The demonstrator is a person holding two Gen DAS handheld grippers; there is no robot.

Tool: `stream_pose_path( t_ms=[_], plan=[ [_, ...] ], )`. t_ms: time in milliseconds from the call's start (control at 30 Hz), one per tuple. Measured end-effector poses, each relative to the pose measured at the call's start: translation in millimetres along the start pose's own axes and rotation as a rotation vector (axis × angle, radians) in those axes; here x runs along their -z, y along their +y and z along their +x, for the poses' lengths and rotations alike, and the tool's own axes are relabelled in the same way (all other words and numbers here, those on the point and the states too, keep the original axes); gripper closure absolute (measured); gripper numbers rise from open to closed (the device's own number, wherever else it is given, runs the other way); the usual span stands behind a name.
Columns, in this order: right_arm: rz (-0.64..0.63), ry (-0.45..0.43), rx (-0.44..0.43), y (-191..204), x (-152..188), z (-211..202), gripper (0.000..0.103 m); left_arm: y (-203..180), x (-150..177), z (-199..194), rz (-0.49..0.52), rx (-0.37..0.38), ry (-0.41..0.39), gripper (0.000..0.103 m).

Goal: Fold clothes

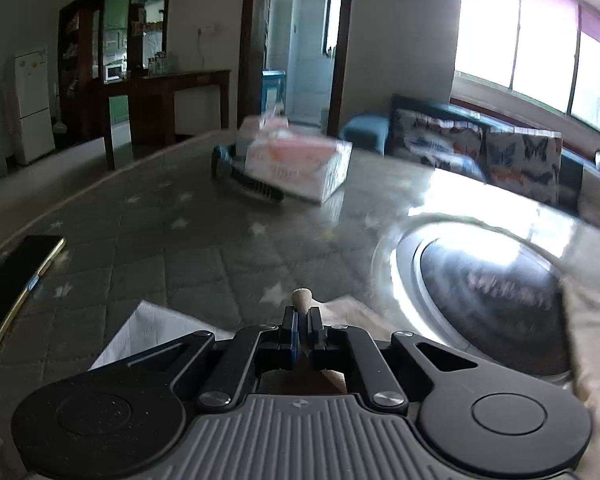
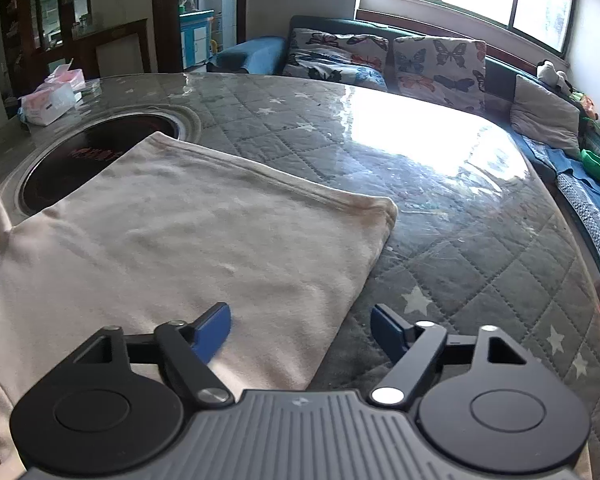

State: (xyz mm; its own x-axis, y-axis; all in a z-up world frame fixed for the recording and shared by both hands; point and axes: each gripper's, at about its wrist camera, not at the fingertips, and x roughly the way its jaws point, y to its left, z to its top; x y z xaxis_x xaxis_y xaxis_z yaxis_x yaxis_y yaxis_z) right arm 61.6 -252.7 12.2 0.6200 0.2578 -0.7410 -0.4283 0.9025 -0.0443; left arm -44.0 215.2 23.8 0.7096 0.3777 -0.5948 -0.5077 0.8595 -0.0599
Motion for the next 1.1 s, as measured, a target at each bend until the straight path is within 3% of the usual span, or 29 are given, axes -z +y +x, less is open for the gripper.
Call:
stream_pose_path(
  t_ms=[67,300,700,1100],
  plan=[
    [0.002,0.000,0.001,-0.2,0.0,0.0,0.022,-0.8,5.2,4.8,0.024,-0.006,0.024,0.098],
    [0.022,-0.003,-0.009,-2.8,-5.7,9.2,0.022,-5.7,9.5,4.2,0.072,-0.040,-0.004,0.098],
    [0.029,-0.021,-0.026,-3.6,-27.5,37.2,0.022,3.3,13.4,7.8,0.071,-0.082,0.019,0.098],
    [-0.009,-0.007,-0.091,-0.8,-70.4,79.5,0.016,11.0,9.6,12.5,0.059,-0.113,0.024,0.098]
  ],
)
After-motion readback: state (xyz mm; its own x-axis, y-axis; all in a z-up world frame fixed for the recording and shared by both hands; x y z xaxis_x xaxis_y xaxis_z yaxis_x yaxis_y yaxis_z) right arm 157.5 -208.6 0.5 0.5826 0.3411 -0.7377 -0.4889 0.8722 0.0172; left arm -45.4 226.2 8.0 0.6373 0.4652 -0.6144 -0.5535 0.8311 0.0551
